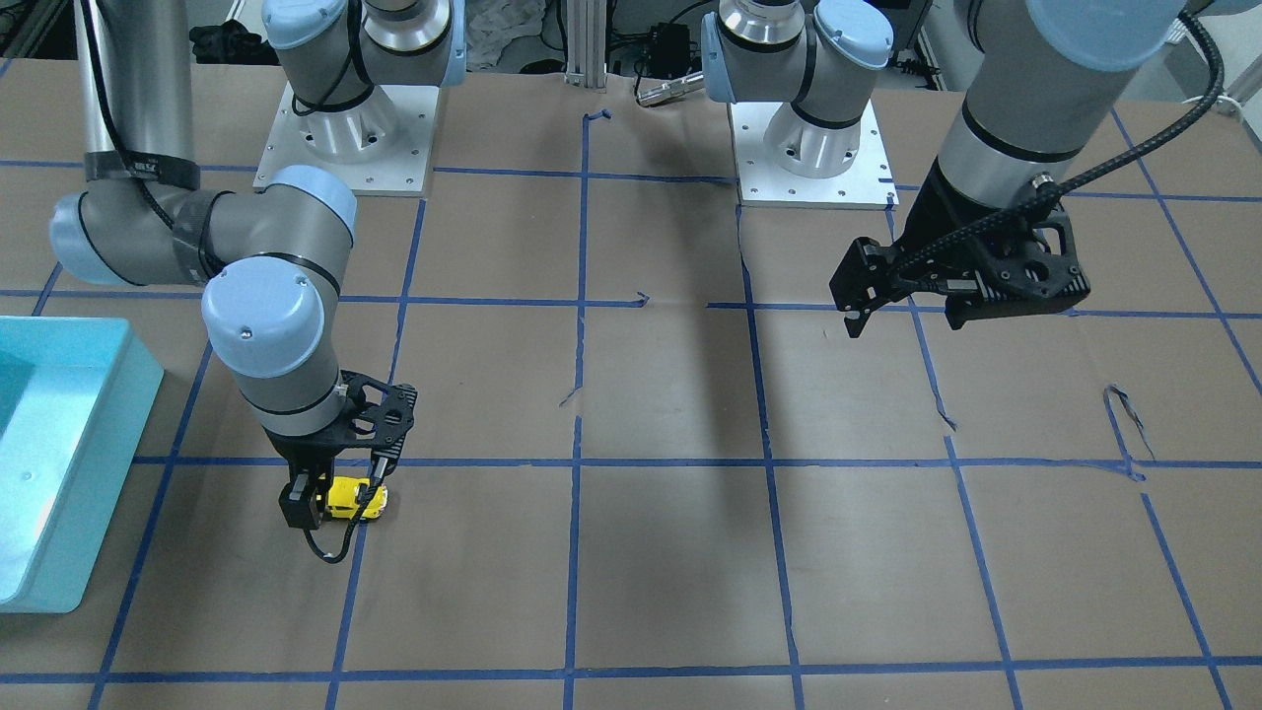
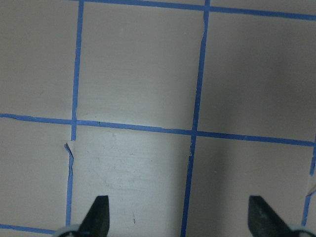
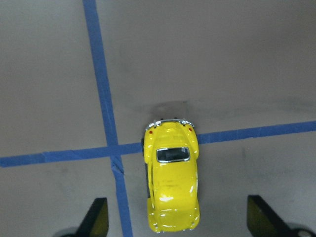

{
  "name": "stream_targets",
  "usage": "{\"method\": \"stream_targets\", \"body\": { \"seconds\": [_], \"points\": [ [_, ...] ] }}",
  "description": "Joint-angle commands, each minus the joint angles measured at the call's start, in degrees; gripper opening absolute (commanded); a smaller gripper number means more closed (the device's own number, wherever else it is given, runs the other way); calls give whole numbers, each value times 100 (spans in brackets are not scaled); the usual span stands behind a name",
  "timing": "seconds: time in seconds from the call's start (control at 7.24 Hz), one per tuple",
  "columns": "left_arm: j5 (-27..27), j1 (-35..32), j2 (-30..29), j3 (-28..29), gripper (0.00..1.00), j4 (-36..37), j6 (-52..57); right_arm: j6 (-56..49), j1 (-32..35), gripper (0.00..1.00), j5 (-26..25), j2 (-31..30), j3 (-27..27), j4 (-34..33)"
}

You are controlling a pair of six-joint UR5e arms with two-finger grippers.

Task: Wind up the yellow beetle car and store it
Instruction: 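Lift the yellow car with the right gripper toward the blue bin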

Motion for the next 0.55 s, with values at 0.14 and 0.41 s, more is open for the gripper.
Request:
{"method": "stream_targets", "body": {
  "seconds": [0.14, 0.41],
  "points": [
    [20, -55, 113, -3, 100, -59, 11, -316, -5, 97, -50, 387, -17, -392],
    [20, -73, 226, -3, 100, -427, 11, -307, -14, 92, -50, 396, 1, -322]
  ]
}}
